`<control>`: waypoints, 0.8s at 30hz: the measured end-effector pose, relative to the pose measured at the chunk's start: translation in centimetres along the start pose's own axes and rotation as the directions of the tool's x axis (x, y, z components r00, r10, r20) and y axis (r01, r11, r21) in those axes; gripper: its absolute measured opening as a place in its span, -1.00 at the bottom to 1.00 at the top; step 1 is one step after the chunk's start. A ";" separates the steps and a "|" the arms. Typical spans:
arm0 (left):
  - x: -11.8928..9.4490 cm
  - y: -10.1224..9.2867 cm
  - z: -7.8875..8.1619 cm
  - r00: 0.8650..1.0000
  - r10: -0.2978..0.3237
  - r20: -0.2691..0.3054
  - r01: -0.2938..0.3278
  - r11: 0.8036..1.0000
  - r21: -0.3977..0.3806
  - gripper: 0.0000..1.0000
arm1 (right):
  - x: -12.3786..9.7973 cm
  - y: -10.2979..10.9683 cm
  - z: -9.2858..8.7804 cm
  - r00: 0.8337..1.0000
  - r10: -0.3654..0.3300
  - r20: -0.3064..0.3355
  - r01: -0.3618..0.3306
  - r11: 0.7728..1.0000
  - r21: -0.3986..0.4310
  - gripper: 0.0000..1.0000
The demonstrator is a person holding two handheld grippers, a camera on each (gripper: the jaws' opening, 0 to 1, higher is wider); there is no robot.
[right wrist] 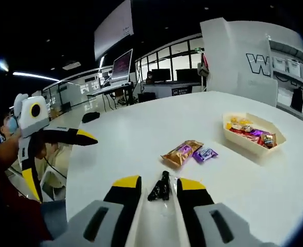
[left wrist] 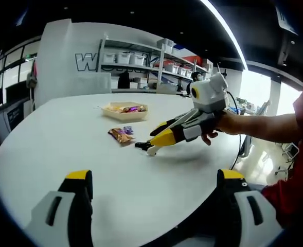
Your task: Place the target food into the container with the food tongs after gripping and lifting it, then release it inside without dropping or visibly crushing the food.
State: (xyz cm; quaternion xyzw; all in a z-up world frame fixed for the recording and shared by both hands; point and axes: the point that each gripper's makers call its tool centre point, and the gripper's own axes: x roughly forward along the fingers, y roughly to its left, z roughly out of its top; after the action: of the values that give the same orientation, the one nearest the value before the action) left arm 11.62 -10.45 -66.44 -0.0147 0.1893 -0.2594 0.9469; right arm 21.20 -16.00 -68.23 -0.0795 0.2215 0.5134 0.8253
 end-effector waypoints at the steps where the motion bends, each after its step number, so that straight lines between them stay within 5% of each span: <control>1: 0.0 0.0 0.0 1.000 0.000 0.000 0.000 1.000 0.000 0.98 | 0.0 0.0 0.0 1.000 -0.005 -0.008 0.005 1.000 0.015 -0.60; 7: 0.0 0.0 -0.2 1.000 0.002 -0.002 -0.002 1.000 0.000 0.98 | -0.1 -0.5 0.0 1.000 -0.021 0.005 0.020 0.996 0.088 -0.66; 11: -0.2 0.2 -0.1 1.000 0.004 -0.003 -0.004 1.000 0.001 0.98 | -0.4 -0.9 0.2 0.999 -0.010 0.036 0.002 0.979 0.206 -0.66; 24: -0.3 0.4 0.1 1.000 0.005 0.003 -0.005 1.000 0.000 0.98 | -4.0 -3.6 4.2 0.988 -0.071 0.135 0.038 0.971 0.235 -0.65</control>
State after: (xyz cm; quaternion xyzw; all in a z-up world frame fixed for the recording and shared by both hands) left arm 11.60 -9.96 -66.31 -0.0146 0.1880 -0.2573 0.9478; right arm 24.08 -19.38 -63.01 0.0481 0.2182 0.4654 0.8564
